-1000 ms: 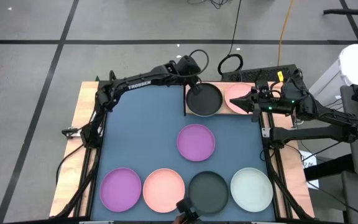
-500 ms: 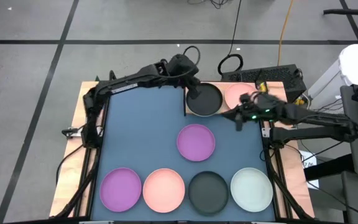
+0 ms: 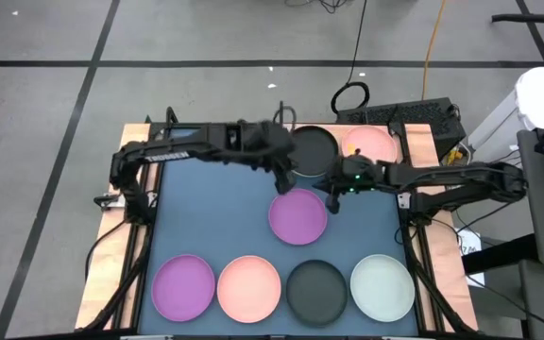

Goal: Place and stack plates onto a shelf
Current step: Adjust the stacked plates on the shelf

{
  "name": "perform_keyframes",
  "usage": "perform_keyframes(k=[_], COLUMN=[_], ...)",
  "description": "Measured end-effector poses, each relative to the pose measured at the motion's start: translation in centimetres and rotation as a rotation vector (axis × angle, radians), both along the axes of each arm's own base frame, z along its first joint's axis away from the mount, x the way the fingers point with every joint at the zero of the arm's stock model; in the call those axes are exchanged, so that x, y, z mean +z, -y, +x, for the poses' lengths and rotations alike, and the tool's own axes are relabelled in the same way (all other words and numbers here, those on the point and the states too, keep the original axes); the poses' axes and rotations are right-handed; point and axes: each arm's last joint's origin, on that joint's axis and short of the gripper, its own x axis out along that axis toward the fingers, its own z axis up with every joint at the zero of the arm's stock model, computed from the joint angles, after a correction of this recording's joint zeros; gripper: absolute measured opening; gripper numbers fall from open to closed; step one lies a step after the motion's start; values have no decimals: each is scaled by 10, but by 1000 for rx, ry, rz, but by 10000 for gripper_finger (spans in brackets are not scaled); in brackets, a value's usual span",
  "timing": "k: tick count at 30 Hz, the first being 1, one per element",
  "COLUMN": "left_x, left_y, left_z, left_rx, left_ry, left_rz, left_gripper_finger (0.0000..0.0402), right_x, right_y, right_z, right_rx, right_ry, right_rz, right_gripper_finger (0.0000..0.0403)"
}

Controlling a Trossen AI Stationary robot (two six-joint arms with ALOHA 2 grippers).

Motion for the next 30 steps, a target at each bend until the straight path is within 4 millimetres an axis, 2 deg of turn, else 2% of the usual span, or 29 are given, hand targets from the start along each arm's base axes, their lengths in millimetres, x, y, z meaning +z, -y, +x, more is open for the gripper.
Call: perform_keyframes(k=[6,13,15,20,22,30], left_x=[-37,-89,-95,-111,-110,-110], left_y=[25,41,41,40,40,39], left_z=[-3,-36,-47,-70,-76,-77], left_rx=[51,111,139,194,195,197], left_ry=[-9,64,113,98,102,110], left_rz=[-52,-198,-242,-298,-300,-300], left_gripper_finger=[44,44,44,44,44,44], right_x=[-21,-31,-34,-38,-38,-41], right_y=[5,17,20,27,31,41], right_z=[9,12,11,11,12,11], right_rx=[6,11,16,30,30,-7], right_ry=[-125,-181,-204,-229,-228,-237], right_rz=[-121,-200,-211,-254,-270,-269], right_gripper_finger=[0,0,0,0,0,0])
